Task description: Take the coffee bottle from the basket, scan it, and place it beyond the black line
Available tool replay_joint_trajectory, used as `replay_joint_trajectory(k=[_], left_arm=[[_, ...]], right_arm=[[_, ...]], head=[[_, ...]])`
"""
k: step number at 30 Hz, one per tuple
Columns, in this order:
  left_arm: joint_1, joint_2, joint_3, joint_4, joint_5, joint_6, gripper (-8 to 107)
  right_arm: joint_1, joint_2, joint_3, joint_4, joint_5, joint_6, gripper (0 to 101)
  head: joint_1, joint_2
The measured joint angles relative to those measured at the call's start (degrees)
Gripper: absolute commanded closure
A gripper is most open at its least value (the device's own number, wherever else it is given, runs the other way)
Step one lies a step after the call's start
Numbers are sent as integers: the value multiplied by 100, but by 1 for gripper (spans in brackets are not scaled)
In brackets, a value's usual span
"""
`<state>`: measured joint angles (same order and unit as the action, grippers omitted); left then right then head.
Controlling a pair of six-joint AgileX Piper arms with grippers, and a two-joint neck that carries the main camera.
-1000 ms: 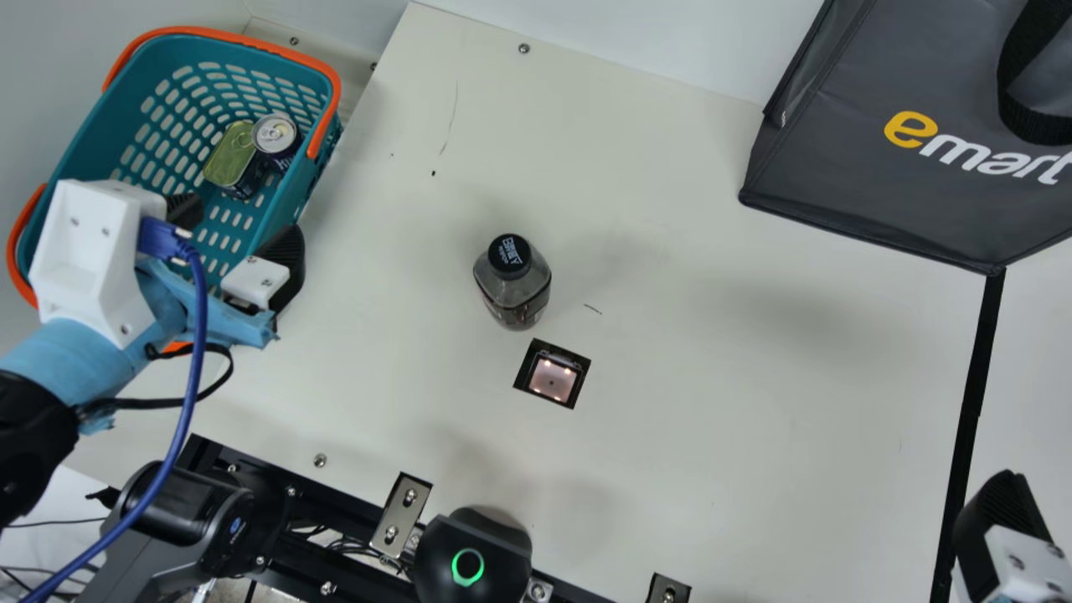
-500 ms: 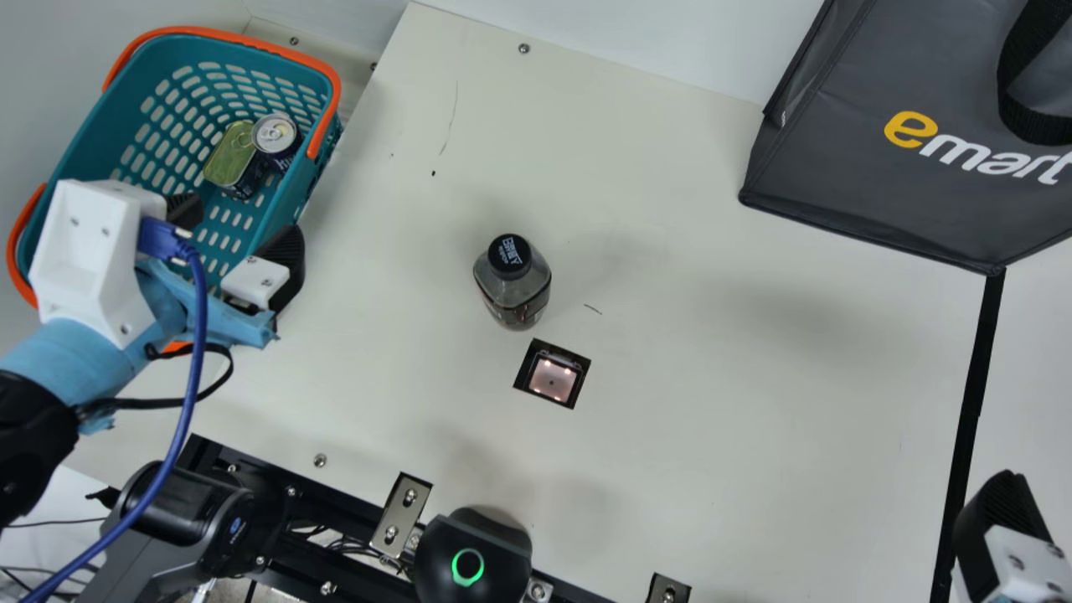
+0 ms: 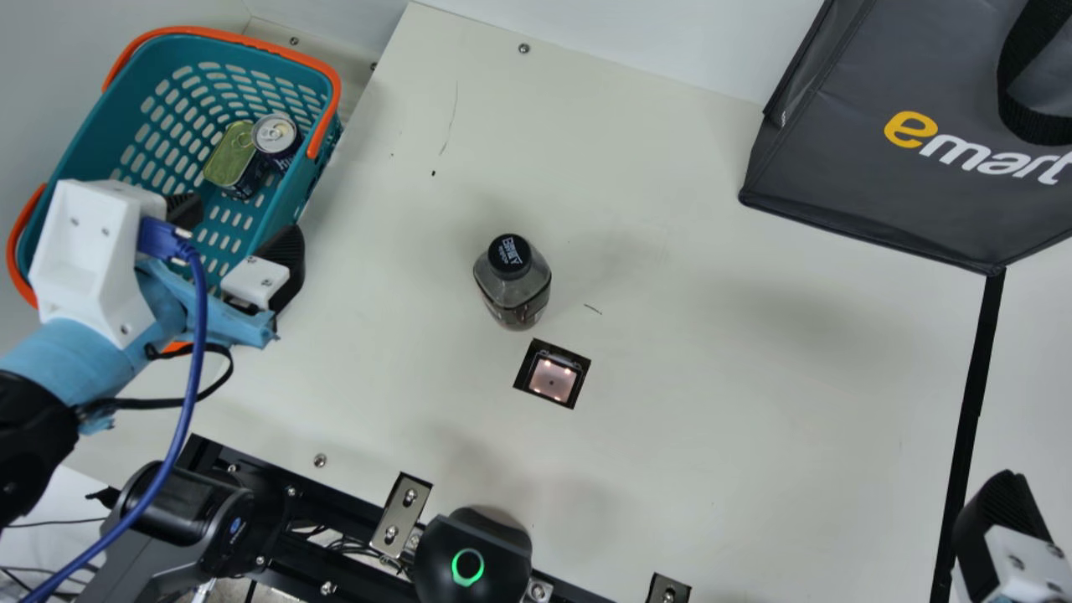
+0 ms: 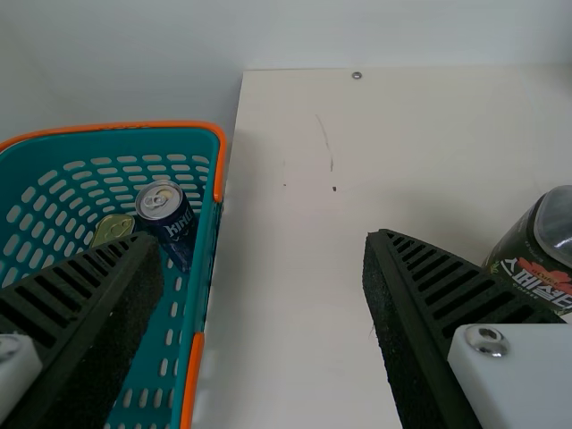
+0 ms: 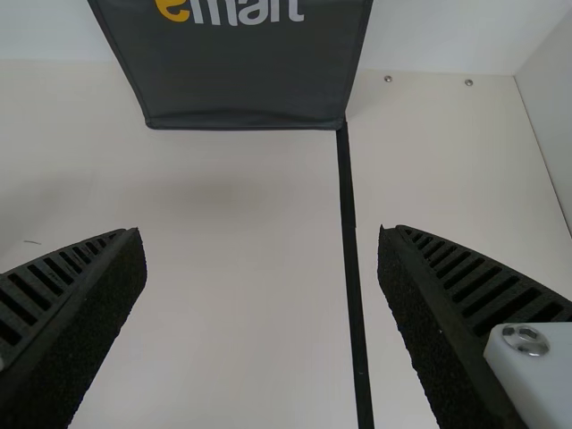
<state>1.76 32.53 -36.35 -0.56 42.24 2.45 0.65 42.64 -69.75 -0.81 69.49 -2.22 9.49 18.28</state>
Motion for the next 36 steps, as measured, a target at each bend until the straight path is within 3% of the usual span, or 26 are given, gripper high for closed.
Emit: replay_joint_trajectory(k=[7, 23, 36], left_arm=[[0, 0, 0, 0, 0, 0, 9], [0, 0, 0, 0, 0, 0, 9], [-397, 388, -289, -61, 75, 106, 9]], right_arm=[[0, 0, 0, 0, 0, 0, 10], [0, 0, 0, 0, 0, 0, 10], [0, 0, 0, 0, 0, 0, 10]], head=[[0, -88], [0, -2004], [-9, -1978]])
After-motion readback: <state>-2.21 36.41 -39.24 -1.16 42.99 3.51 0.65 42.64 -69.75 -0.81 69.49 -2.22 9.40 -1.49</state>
